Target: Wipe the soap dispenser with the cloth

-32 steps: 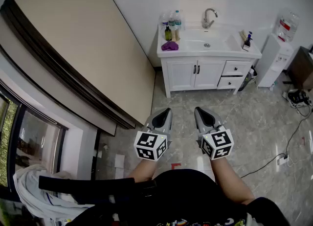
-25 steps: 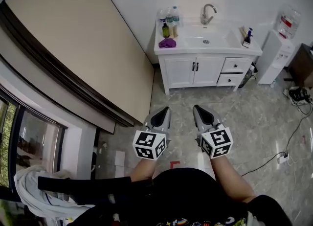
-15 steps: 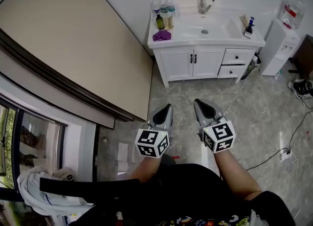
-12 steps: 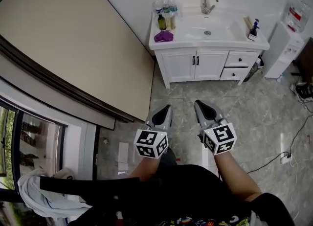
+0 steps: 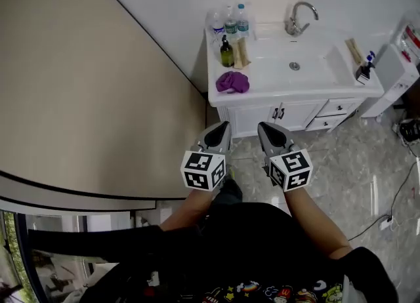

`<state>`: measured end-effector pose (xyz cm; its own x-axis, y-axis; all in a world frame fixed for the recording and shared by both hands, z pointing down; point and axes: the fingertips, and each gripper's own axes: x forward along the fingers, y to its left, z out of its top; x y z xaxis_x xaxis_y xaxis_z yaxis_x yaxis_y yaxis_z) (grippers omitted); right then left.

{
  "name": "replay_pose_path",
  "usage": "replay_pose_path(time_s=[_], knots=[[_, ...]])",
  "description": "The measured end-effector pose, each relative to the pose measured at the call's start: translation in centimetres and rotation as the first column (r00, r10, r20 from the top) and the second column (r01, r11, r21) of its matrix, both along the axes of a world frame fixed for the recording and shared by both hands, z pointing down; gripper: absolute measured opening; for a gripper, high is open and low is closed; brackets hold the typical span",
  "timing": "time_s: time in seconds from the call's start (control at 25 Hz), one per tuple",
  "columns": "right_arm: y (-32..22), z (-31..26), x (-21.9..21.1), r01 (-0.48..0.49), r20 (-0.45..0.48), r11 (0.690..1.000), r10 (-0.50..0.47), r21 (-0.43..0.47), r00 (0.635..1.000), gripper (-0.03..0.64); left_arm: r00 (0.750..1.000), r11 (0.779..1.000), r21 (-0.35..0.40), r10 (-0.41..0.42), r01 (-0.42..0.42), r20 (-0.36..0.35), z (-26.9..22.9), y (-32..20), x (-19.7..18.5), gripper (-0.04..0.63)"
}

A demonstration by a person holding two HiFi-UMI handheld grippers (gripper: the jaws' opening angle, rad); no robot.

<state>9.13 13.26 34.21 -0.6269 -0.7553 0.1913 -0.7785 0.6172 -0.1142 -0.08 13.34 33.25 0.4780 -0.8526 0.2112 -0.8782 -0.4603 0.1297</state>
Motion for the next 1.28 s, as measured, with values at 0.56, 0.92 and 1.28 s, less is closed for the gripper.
replay_pose_path(time_s=[0.56, 0.92, 1.28], knots=[[-23.6, 10.5, -9.0, -0.229, -0.131, 0.933, 0.199, -0.278, 0.971, 0.200, 0.998, 0.992, -0.109, 0.061, -0.062, -0.011, 2.2, -19.2, -7.3, 0.002], [-29.4, 17.4, -10.6, -0.288, -0.294, 0.851, 0.167, -0.439, 0.941, 0.324, 0.999, 0.981, -0.192, 0.008, -0.017, -0.046, 5.6, -23.9, -9.6, 0.002], [-31.1, 21.9, -11.8, -0.254, -0.425, 0.801, 0.000, -0.542, 0.905, 0.335, 0.998, 0.976, -0.217, -0.018, 0.005, -0.058, 6.0, -27.0, -10.2, 0.002]])
